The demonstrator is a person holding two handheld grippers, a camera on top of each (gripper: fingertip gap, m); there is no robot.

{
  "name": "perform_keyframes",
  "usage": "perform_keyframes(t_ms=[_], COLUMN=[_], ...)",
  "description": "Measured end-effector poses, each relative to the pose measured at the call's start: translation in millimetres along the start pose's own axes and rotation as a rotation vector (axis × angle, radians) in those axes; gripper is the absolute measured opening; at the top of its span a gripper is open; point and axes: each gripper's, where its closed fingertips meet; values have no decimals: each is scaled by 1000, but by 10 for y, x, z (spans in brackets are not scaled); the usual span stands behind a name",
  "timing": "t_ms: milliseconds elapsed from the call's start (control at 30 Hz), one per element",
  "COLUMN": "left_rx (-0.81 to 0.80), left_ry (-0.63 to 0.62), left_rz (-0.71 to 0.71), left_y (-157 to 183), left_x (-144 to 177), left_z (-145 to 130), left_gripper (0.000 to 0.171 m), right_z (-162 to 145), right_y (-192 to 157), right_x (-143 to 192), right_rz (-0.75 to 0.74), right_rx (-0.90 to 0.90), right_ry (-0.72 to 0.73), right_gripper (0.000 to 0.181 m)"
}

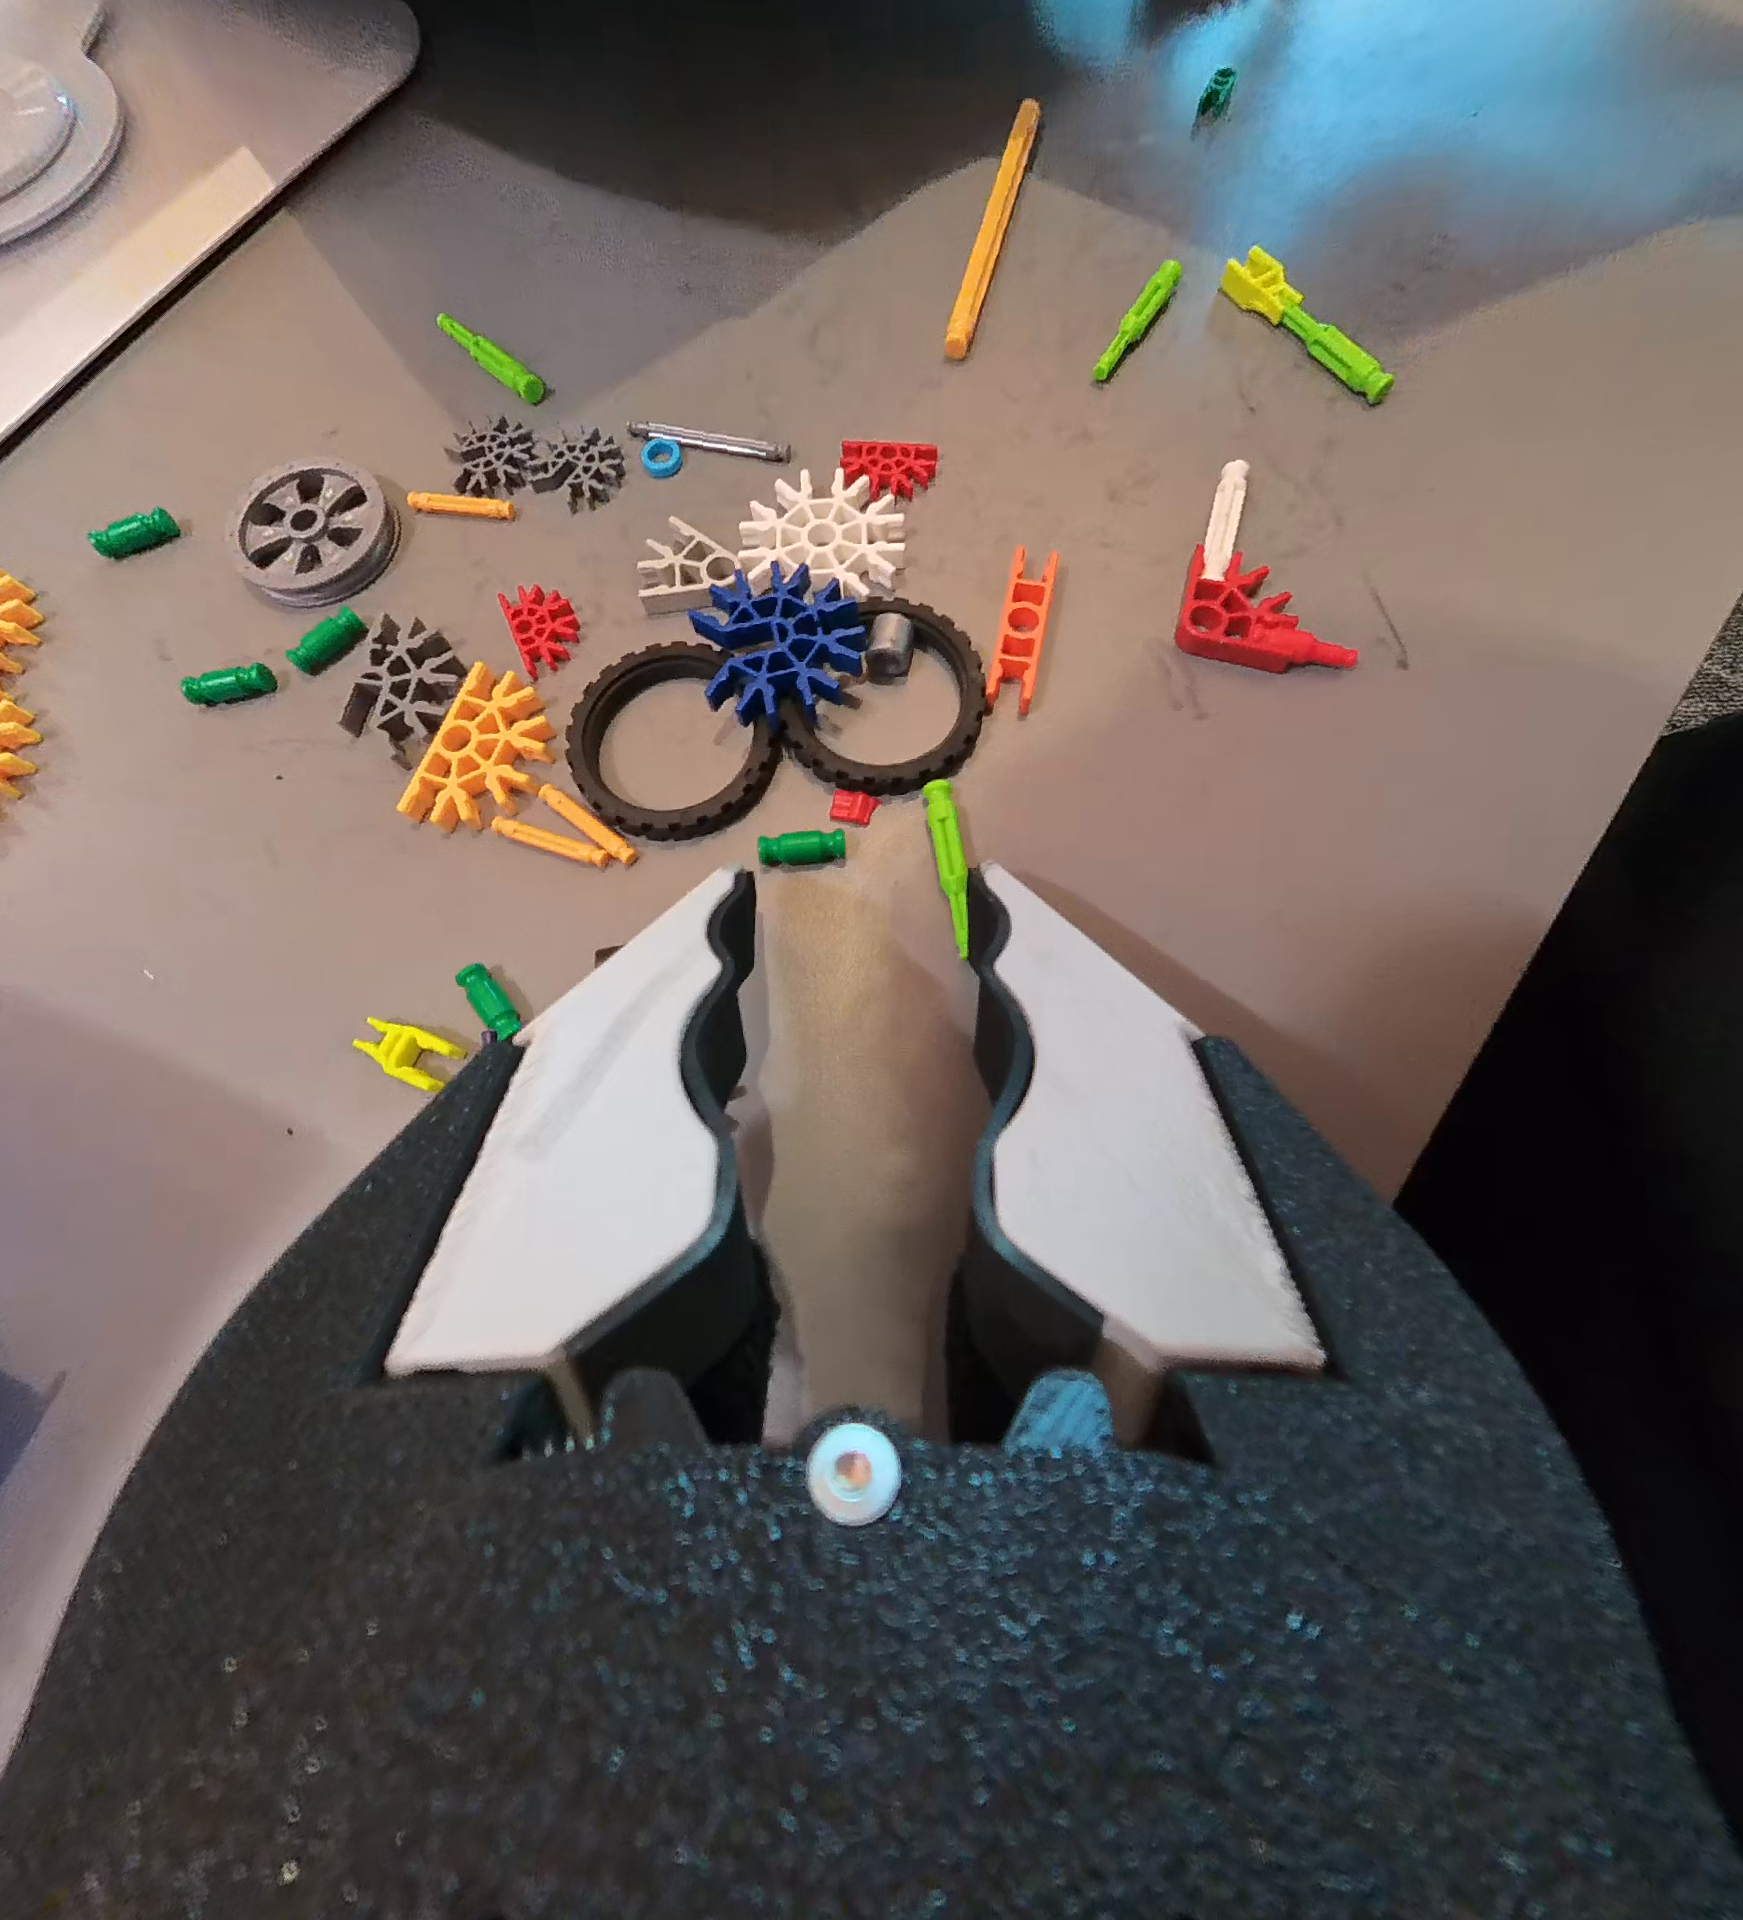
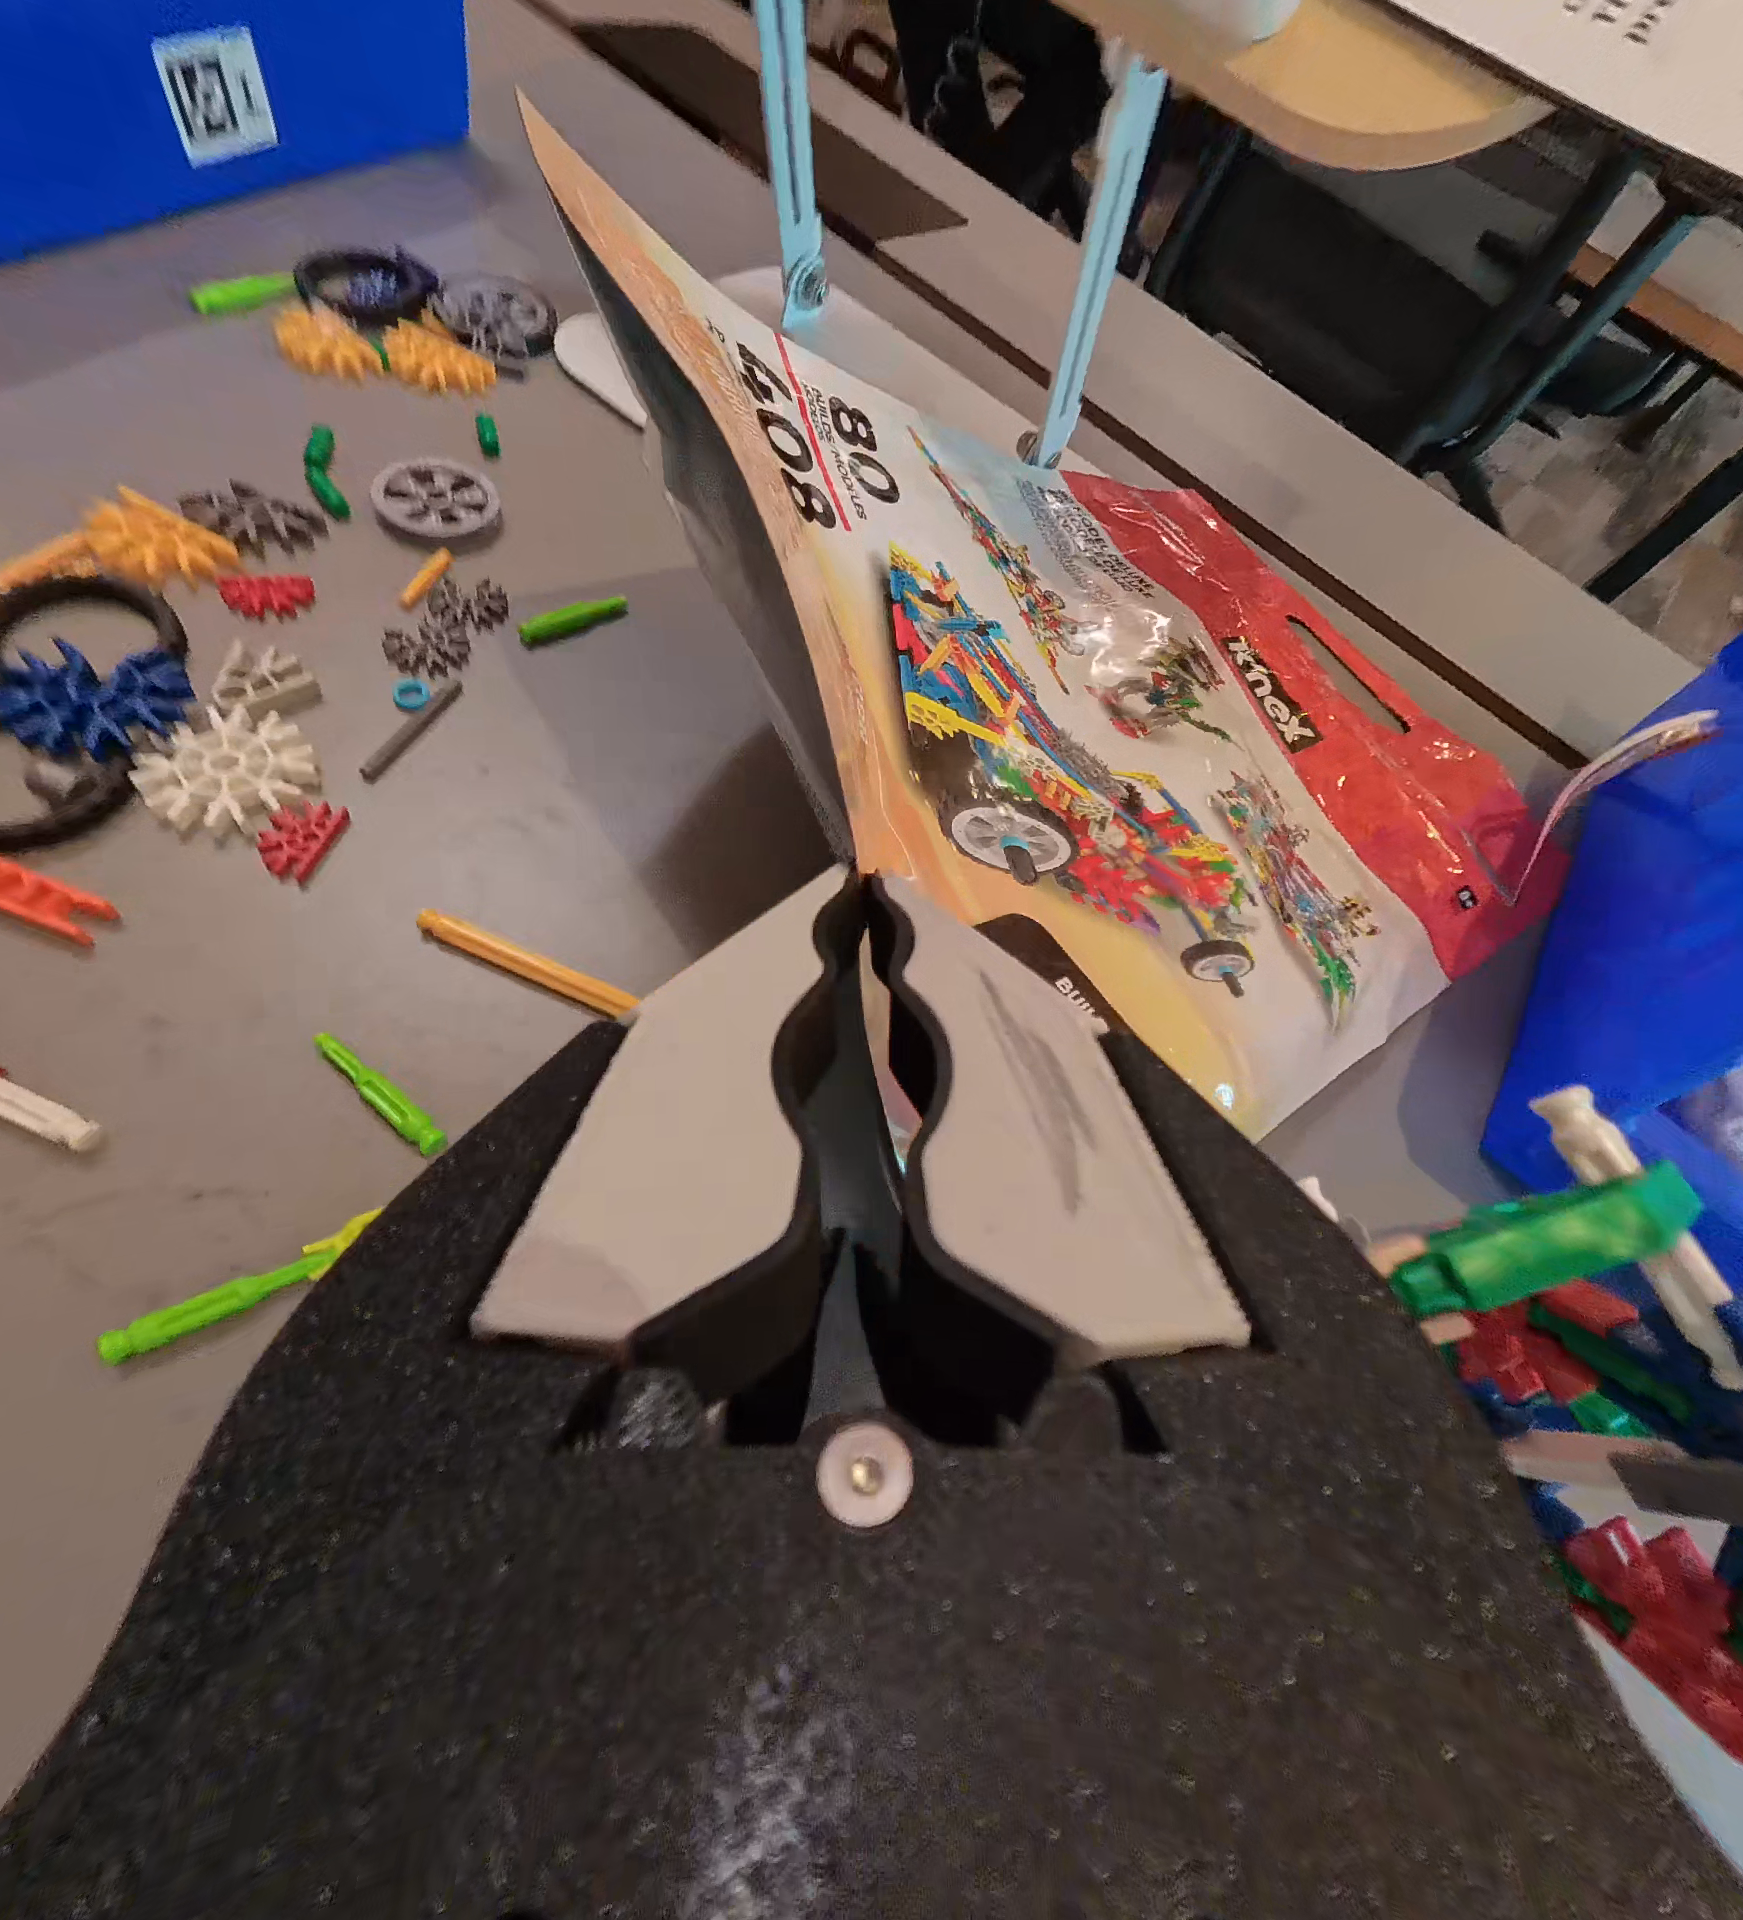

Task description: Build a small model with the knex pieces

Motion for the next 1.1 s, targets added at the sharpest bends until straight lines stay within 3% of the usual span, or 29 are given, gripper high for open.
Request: perform_keyframes(t_ms=[733, 1100], left_rx=[-3, -7], left_ry=[15, -6], left_rz=[20, 17], left_y=[-35, -27], left_x=[-2, -43], left_z=[63, 32], left_gripper=[45, 46], right_z=[190, 73], right_y=[277, -74], right_x=[229, 158], right_rz=[66, 156], right_rx=[-273, -150], right_ry=[175, 107], right_gripper=[0, 0])
Point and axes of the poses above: each gripper's, where its closed fingertips meet, x back along the fingers, z out of its top, y = z × x across the jaws, and after that the axes turned 1 degree about -x, right-handed
